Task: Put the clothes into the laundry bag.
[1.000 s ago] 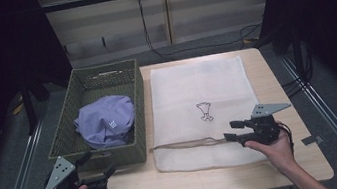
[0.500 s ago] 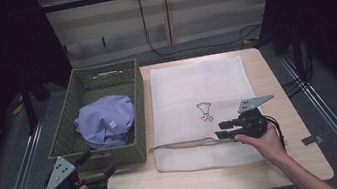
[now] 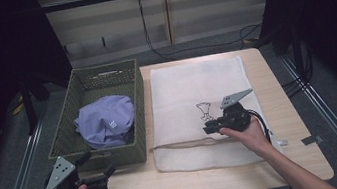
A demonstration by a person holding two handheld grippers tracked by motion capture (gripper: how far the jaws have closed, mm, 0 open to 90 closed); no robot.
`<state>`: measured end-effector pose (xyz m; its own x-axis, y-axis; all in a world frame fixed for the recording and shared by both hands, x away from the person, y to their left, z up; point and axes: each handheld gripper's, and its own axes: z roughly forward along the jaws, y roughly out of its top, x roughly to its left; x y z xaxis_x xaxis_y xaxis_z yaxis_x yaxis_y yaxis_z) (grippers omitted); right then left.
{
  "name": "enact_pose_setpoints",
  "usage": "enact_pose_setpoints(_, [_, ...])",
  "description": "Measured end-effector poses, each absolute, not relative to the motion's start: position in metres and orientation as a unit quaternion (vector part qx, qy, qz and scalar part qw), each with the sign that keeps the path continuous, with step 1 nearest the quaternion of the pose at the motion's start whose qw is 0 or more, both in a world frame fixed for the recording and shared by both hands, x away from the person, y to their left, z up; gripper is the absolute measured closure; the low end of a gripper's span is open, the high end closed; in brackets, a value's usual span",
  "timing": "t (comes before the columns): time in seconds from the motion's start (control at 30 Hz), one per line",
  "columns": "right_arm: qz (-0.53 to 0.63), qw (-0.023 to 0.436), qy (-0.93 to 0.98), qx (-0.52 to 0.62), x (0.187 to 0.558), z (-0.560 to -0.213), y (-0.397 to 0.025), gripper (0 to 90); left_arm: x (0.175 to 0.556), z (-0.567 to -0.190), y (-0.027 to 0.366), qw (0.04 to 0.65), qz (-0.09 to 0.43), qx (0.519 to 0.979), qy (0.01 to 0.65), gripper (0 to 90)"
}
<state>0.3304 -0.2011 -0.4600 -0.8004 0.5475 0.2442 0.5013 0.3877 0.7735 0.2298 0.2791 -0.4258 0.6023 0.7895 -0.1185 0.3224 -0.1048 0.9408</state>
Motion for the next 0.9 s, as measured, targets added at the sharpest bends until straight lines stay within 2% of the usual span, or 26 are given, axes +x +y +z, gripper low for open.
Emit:
enact_pose_setpoints(0.13, [0.442, 0.013, 0.839, 0.317, 0.333, -0.479, -0.198, 73.1, 0.230, -0.427, 0.278, 0.544, 0.210, 0.713, 0.390, 4.4])
enact_pose_setpoints(0.43, [0.422, 0.011, 0.850, 0.314, 0.333, -0.493, -0.193, 74.7, 0.230, -0.427, 0.275, 0.544, 0.203, 0.722, 0.377, 4.3])
enact_pose_setpoints(0.9, [0.399, 0.036, 0.861, 0.314, 0.327, -0.504, -0.189, 72.6, 0.230, -0.426, 0.275, 0.545, 0.212, 0.719, 0.377, 4.3])
